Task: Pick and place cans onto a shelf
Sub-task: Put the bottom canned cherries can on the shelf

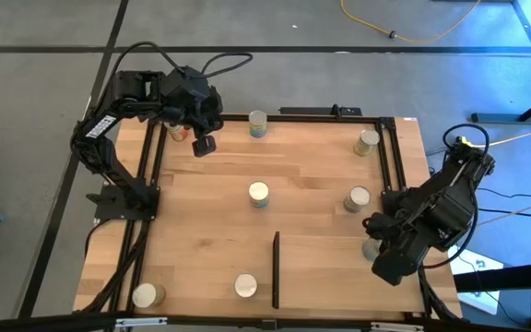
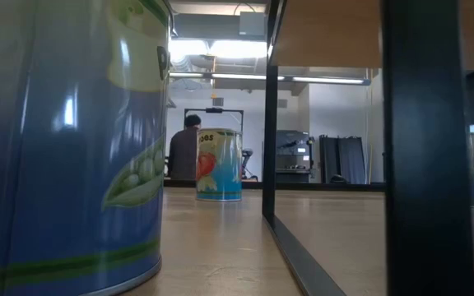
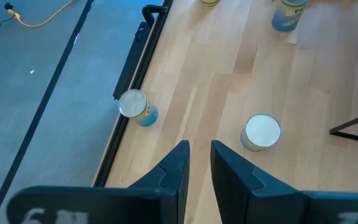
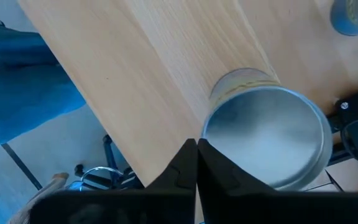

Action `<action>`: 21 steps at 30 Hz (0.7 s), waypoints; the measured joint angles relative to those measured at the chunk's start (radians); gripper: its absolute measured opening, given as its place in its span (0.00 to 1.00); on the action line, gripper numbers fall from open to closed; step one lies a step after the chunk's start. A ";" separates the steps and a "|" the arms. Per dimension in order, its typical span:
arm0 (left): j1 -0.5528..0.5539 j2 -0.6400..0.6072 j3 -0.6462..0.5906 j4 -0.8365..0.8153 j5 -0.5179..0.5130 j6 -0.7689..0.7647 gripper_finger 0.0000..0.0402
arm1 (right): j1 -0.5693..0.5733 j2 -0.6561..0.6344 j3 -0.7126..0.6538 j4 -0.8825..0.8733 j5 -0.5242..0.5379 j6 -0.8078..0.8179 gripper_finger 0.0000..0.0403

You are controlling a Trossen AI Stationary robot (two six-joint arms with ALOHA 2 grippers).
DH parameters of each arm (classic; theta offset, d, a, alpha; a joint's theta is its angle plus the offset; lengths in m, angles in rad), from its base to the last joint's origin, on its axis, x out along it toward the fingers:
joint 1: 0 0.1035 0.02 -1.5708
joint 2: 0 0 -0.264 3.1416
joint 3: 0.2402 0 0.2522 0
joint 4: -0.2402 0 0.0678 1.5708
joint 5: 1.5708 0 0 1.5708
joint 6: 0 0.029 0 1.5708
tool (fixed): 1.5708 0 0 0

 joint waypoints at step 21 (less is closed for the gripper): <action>0.000 0.095 0.001 0.048 0.163 0.178 0.15 | -0.118 -0.006 0.307 -0.015 0.330 -0.312 0.01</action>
